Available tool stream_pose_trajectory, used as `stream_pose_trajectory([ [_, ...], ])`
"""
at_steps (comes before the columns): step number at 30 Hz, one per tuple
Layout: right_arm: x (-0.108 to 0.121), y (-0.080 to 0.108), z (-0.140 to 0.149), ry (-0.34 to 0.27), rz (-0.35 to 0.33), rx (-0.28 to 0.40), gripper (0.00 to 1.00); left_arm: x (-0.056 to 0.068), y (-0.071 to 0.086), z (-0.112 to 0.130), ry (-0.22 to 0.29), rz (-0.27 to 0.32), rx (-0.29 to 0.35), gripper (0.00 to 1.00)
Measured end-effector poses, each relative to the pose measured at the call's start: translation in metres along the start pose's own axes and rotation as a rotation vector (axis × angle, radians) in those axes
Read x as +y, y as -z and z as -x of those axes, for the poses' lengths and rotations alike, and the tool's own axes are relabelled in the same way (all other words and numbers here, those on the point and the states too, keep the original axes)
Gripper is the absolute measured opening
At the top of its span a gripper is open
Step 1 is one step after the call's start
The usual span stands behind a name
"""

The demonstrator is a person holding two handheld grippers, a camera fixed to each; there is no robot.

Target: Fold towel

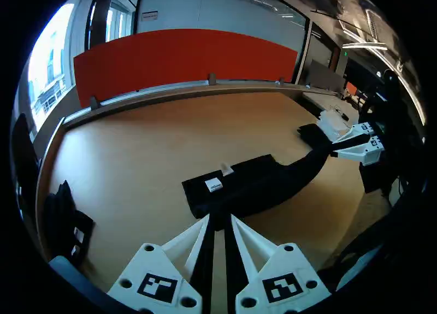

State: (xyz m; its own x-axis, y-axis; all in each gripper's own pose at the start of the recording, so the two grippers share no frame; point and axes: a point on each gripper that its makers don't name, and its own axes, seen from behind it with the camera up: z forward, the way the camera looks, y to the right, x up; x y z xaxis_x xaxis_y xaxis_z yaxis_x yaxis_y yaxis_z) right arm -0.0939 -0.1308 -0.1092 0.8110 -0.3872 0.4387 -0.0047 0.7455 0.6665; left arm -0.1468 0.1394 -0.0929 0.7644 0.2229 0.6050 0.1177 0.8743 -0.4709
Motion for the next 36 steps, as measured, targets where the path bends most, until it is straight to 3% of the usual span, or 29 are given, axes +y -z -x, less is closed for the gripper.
stream_pose_trajectory([
  [14,0.008,-0.016,0.008,0.009,0.009,-0.035,0.14,-0.002,-0.014,0.002,0.029,-0.016,-0.008,0.12],
  [27,0.027,-0.045,0.020,0.002,0.030,-0.081,0.14,-0.013,-0.047,0.010,0.072,-0.035,-0.037,0.12],
  [36,0.039,-0.064,0.027,-0.005,0.031,-0.106,0.14,-0.021,-0.069,0.014,0.069,-0.046,-0.055,0.12],
])
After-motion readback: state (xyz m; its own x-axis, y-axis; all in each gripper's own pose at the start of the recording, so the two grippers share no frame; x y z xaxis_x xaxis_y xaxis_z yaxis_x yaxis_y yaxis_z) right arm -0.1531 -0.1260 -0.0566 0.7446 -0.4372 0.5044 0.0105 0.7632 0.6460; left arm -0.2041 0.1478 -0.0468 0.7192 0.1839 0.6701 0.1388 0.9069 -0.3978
